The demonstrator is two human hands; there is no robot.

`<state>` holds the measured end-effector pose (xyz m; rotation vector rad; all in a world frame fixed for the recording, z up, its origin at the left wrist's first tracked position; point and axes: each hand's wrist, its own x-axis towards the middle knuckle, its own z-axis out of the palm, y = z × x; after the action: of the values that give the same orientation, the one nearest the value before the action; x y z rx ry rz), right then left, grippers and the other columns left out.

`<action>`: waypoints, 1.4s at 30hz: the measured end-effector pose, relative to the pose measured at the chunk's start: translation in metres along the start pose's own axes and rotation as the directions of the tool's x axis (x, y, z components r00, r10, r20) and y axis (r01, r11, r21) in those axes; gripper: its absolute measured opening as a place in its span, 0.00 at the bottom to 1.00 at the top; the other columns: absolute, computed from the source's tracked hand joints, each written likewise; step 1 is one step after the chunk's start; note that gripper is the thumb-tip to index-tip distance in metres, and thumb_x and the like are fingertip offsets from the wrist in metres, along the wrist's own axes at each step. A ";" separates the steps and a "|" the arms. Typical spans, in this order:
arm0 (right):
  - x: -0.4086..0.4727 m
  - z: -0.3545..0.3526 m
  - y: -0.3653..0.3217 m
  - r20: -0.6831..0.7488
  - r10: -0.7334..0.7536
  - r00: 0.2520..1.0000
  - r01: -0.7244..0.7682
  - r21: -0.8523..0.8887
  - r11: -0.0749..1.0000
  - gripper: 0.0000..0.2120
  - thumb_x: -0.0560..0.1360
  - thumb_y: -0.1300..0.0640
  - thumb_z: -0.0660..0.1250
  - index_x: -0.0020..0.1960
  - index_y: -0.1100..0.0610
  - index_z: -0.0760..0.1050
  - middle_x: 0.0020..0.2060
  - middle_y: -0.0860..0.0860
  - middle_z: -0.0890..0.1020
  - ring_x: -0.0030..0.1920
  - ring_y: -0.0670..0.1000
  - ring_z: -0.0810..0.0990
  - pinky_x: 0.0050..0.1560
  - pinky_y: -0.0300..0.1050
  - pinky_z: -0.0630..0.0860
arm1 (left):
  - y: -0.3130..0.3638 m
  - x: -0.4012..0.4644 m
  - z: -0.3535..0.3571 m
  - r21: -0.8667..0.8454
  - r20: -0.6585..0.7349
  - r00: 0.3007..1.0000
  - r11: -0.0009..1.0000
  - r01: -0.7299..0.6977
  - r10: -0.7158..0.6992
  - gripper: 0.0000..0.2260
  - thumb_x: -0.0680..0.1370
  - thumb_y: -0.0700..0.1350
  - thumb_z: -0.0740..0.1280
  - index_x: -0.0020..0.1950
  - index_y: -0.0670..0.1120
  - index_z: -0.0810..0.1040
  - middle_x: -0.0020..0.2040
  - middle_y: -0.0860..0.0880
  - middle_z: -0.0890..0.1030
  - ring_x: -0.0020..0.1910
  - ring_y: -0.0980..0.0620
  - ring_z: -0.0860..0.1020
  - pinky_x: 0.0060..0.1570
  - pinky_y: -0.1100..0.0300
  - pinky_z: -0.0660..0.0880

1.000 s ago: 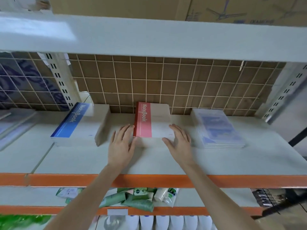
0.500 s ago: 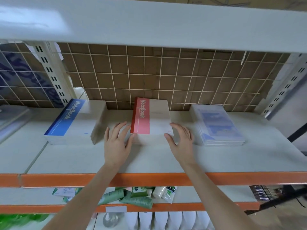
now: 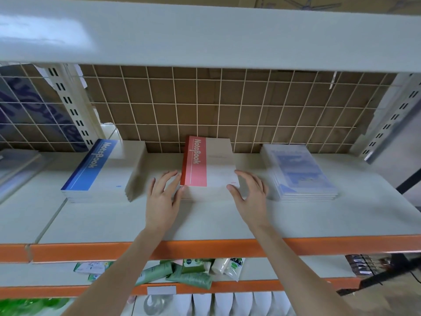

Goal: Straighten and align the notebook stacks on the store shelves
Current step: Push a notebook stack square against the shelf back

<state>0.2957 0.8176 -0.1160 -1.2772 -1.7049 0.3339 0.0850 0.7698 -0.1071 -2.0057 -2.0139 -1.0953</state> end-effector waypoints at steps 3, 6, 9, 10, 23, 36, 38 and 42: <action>0.000 0.000 0.001 -0.001 0.012 1.000 -0.012 0.004 1.000 0.17 0.73 0.53 0.71 0.60 0.55 0.77 0.57 0.47 0.79 0.61 0.50 0.73 0.65 0.42 0.57 | 0.000 0.000 0.001 0.003 -0.004 1.000 1.000 0.008 -0.008 0.14 0.75 0.37 0.69 0.60 0.39 0.79 0.59 0.41 0.79 0.60 0.40 0.76 0.65 0.40 0.64; 0.001 -0.001 0.001 0.026 0.046 0.999 -0.046 0.020 0.999 0.18 0.73 0.52 0.71 0.61 0.55 0.76 0.59 0.46 0.78 0.62 0.48 0.70 0.64 0.39 0.56 | -0.001 0.000 0.001 0.006 -0.004 1.000 1.000 0.010 -0.010 0.13 0.76 0.38 0.68 0.60 0.39 0.79 0.59 0.41 0.79 0.60 0.40 0.76 0.65 0.41 0.63; 0.001 -0.001 0.003 0.053 0.062 0.997 -0.063 0.019 0.998 0.19 0.73 0.51 0.71 0.62 0.54 0.75 0.59 0.45 0.77 0.63 0.48 0.69 0.63 0.34 0.52 | 0.000 0.000 0.000 0.002 0.013 1.000 1.000 0.021 -0.021 0.15 0.77 0.43 0.63 0.60 0.39 0.79 0.59 0.41 0.79 0.60 0.40 0.76 0.65 0.42 0.63; 0.001 -0.001 0.004 0.056 0.069 0.996 -0.070 0.024 0.997 0.19 0.73 0.51 0.70 0.63 0.54 0.75 0.60 0.46 0.77 0.64 0.48 0.68 0.63 0.35 0.52 | 0.000 0.000 -0.001 0.002 0.027 0.999 1.000 0.027 -0.027 0.16 0.77 0.45 0.62 0.60 0.39 0.78 0.60 0.41 0.78 0.61 0.40 0.76 0.65 0.42 0.63; 0.000 -0.003 0.002 0.172 0.117 0.978 -0.128 0.057 0.990 0.27 0.74 0.48 0.69 0.70 0.54 0.68 0.68 0.48 0.70 0.72 0.51 0.60 0.70 0.46 0.49 | 0.006 0.000 -0.006 0.068 0.045 0.998 0.997 0.041 -0.044 0.23 0.78 0.53 0.54 0.61 0.40 0.77 0.62 0.42 0.77 0.62 0.41 0.75 0.66 0.40 0.62; 0.038 0.042 -0.088 0.327 -0.217 0.920 0.270 -0.128 0.954 0.24 0.77 0.49 0.65 0.70 0.56 0.68 0.73 0.53 0.64 0.76 0.57 0.54 0.72 0.52 0.45 | -0.035 -0.001 -0.093 0.402 0.138 0.989 0.916 -0.004 -0.057 0.23 0.79 0.55 0.59 0.68 0.42 0.71 0.69 0.39 0.69 0.70 0.40 0.66 0.69 0.39 0.54; 0.027 0.068 -0.123 0.369 -0.277 0.887 0.339 -0.111 0.934 0.24 0.76 0.49 0.66 0.70 0.55 0.68 0.73 0.52 0.64 0.75 0.56 0.54 0.71 0.50 0.45 | -0.058 -0.009 -0.119 0.454 0.115 0.990 0.891 0.023 -0.084 0.24 0.79 0.56 0.57 0.68 0.41 0.72 0.68 0.38 0.70 0.69 0.38 0.68 0.68 0.37 0.58; -0.003 0.126 -0.195 0.462 -0.412 0.785 0.488 -0.053 0.871 0.26 0.77 0.48 0.63 0.73 0.52 0.63 0.75 0.49 0.59 0.75 0.53 0.52 0.70 0.51 0.46 | -0.119 -0.037 -0.179 0.532 0.072 0.984 0.841 0.100 -0.163 0.27 0.78 0.57 0.51 0.68 0.42 0.72 0.69 0.40 0.70 0.69 0.40 0.68 0.68 0.38 0.58</action>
<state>0.0778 0.7716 -0.0495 -0.8974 -2.4107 0.1953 -0.0908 0.6572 -0.0438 -1.6888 -2.2209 -0.3676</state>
